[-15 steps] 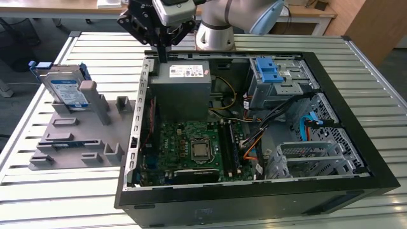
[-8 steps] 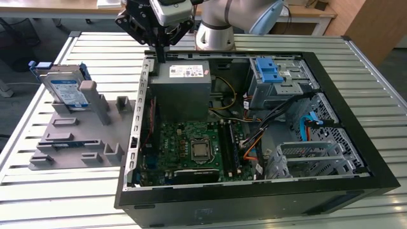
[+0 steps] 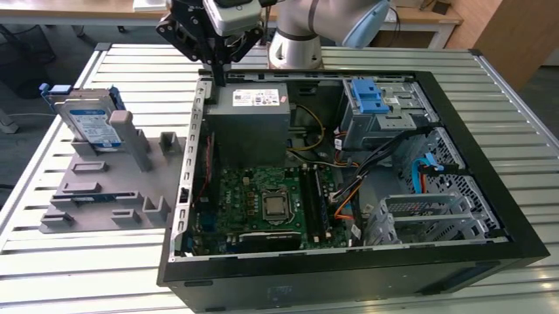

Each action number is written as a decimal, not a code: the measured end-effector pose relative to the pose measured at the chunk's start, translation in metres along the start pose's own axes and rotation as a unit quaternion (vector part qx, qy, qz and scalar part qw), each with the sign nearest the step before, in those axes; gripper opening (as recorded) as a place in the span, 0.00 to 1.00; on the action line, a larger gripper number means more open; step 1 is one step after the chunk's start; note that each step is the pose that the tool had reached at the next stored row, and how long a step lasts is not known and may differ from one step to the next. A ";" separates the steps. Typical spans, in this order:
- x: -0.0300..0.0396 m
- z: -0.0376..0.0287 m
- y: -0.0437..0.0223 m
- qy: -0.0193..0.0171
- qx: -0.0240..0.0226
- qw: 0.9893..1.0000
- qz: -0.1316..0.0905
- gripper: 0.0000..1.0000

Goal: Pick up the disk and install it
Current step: 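Reach for the disk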

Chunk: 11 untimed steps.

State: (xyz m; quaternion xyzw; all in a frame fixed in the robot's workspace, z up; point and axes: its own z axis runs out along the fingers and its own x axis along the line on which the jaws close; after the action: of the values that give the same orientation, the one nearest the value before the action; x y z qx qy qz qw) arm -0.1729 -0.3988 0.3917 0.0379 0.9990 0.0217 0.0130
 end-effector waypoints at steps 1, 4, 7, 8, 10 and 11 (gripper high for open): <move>0.0003 0.0000 0.0000 0.000 0.000 1.000 0.000 0.11; 0.0011 0.0001 -0.0001 0.000 0.000 1.000 0.000 0.11; 0.0019 0.0001 -0.0001 0.000 0.000 1.000 0.000 0.11; 0.0021 0.0001 -0.0002 0.000 0.000 1.000 0.000 0.11; 0.0026 0.0002 -0.0002 0.000 0.000 1.000 0.000 0.11; 0.0029 0.0002 -0.0002 0.000 0.000 1.000 0.000 0.11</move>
State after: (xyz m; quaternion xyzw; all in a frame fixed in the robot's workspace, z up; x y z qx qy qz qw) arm -0.1758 -0.3987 0.3914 0.0379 0.9990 0.0217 0.0131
